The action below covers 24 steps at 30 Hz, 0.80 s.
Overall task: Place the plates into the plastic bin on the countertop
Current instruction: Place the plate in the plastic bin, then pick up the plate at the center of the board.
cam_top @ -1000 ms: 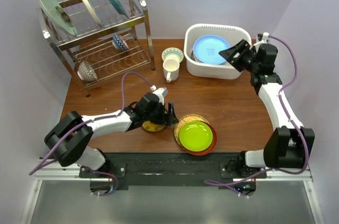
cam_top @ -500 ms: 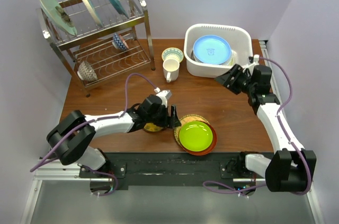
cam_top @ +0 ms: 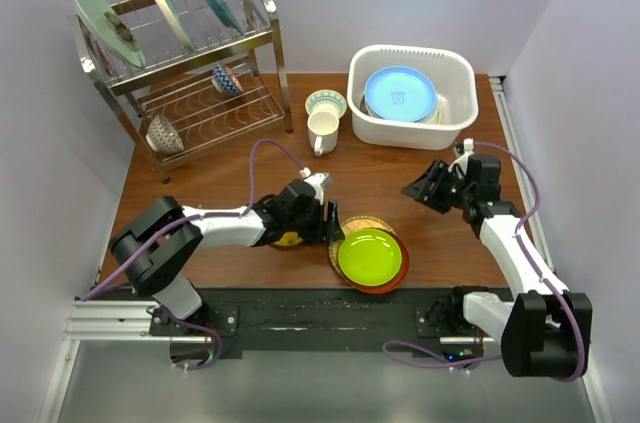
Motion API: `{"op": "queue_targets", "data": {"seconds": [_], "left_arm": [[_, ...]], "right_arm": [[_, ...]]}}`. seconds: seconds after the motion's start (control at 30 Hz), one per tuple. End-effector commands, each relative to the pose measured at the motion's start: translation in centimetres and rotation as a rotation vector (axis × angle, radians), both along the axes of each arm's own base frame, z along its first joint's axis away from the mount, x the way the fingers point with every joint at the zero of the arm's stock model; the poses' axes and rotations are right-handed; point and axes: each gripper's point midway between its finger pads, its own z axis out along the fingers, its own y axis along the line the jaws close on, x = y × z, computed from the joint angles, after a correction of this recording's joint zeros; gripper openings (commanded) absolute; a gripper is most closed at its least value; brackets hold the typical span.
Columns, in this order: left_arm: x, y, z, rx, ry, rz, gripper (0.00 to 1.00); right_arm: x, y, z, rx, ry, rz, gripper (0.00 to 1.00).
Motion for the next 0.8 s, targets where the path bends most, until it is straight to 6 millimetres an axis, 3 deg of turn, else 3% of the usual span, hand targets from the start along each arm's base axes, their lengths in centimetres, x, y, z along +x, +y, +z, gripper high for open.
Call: {"op": "queue_targets", "data": {"seconds": [0.0,0.17,0.43,0.63,0.77], "left_arm": [[0.9,-1.6,1.6,-0.049,-0.044,-0.014,0.66],[1.1,-1.7,1.8,-0.055,-0.051,-0.007,0.65],[1.9,-1.2,4.1,-0.074,-0.114,0.034,0.66],[1.9,-0.2,6.1,-0.091,-0.164,0.064,0.68],[0.8,-1.2,6.4,-0.117,-0.151,-0.039,0.69]], "right_arm": [[-2.7,0.8,-2.5,0.010,0.063,0.071,0.52],[-5.2,1.6,-4.4,0.014,0.108,0.120,0.50],[-4.7,1.9,-2.7,0.004,0.069,0.136,0.49],[-5.5,2.3,-3.9,-0.005,0.125,0.174,0.49],[-6.8,2.5,-4.5,-0.001,0.139,0.187,0.49]]}}
